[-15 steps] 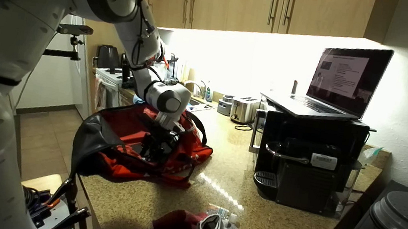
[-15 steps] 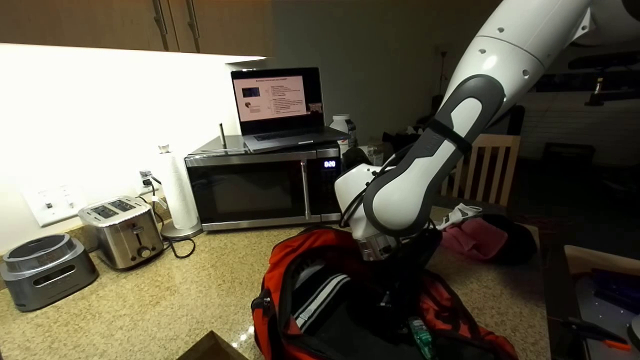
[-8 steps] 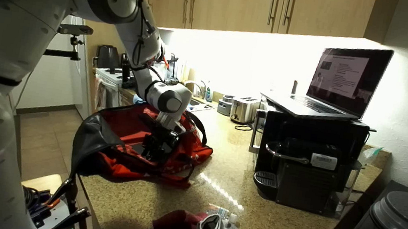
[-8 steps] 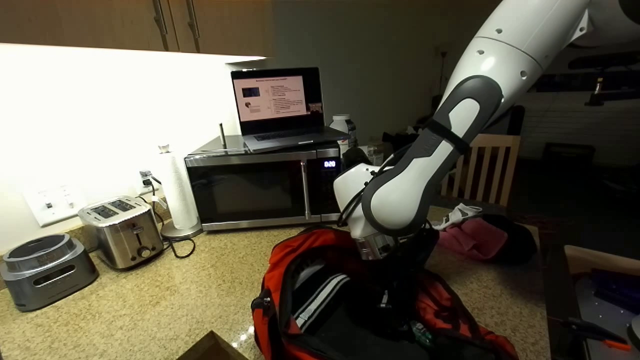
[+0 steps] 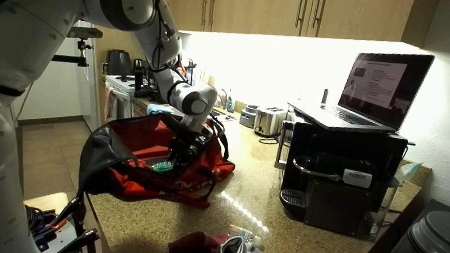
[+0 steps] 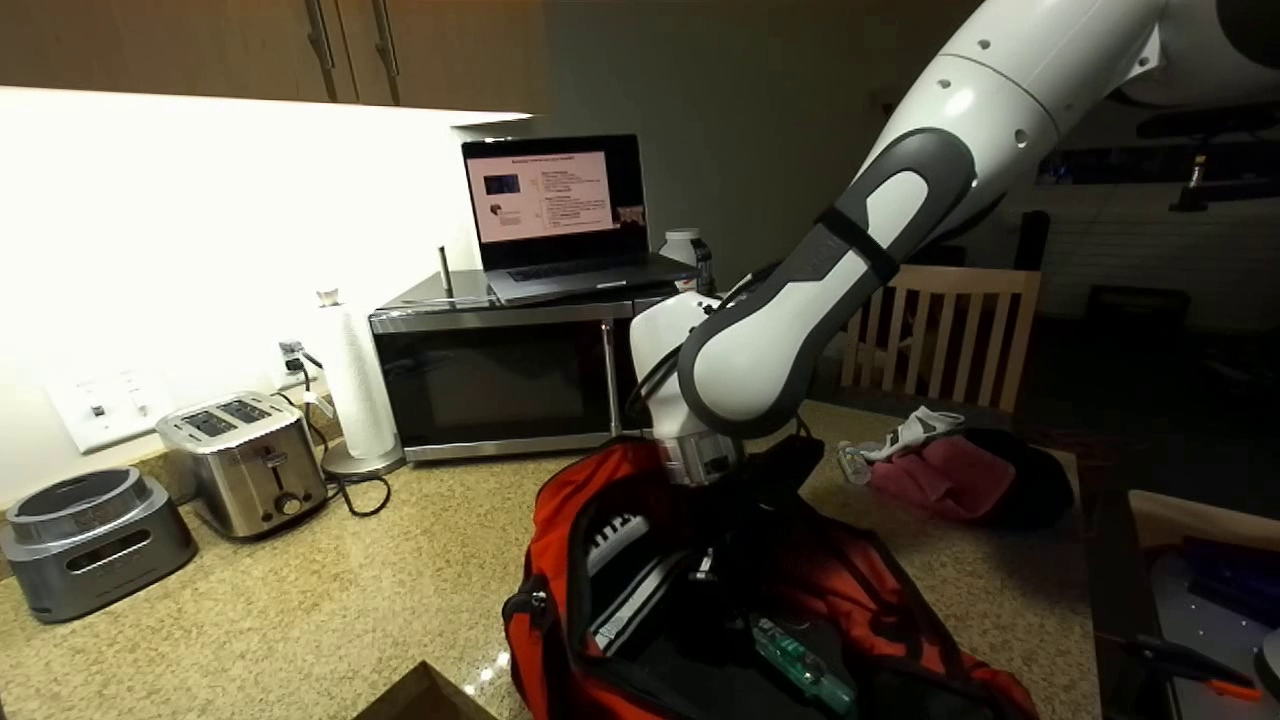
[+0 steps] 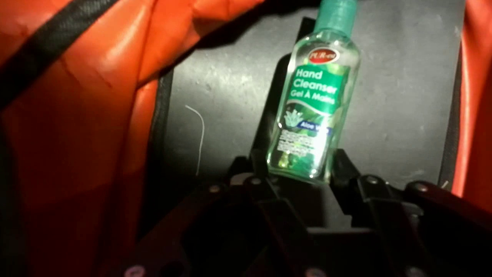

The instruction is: Remove the bottle out of the bag

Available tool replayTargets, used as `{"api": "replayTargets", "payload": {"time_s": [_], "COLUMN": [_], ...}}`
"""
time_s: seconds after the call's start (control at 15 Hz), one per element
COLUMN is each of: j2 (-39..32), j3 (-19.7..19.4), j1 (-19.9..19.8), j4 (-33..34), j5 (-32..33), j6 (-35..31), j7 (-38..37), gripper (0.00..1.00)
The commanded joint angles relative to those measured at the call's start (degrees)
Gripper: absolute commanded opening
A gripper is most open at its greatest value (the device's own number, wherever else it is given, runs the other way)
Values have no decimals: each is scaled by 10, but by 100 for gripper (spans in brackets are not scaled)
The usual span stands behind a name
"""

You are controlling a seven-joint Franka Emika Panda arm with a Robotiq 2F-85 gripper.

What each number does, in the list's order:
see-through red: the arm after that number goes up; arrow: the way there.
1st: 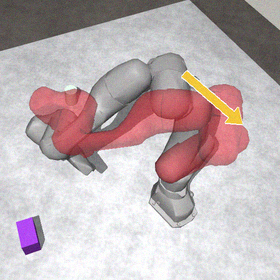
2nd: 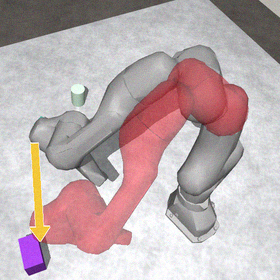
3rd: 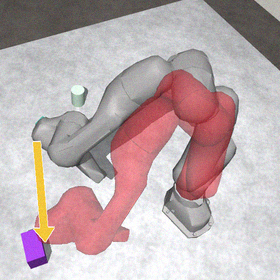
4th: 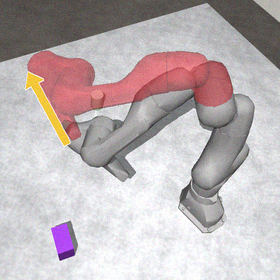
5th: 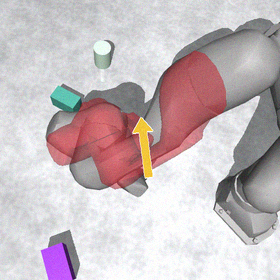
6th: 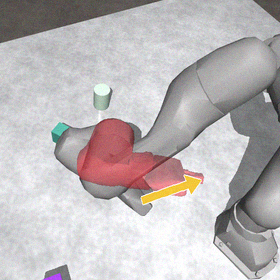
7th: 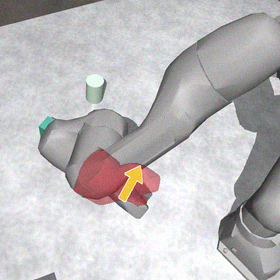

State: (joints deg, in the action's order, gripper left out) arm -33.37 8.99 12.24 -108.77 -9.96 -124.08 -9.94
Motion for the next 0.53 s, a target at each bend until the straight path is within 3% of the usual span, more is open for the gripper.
{"api": "replayTargets", "payload": {"time_s": [0.0, 0.47], "j2": [-5, 23], "j3": [3, 11], "j1": [-2, -3], "j4": [24, -7], "j5": [1, -5], "j6": [-9, -59], "j7": [20, 33], "gripper": [18, 18]}}
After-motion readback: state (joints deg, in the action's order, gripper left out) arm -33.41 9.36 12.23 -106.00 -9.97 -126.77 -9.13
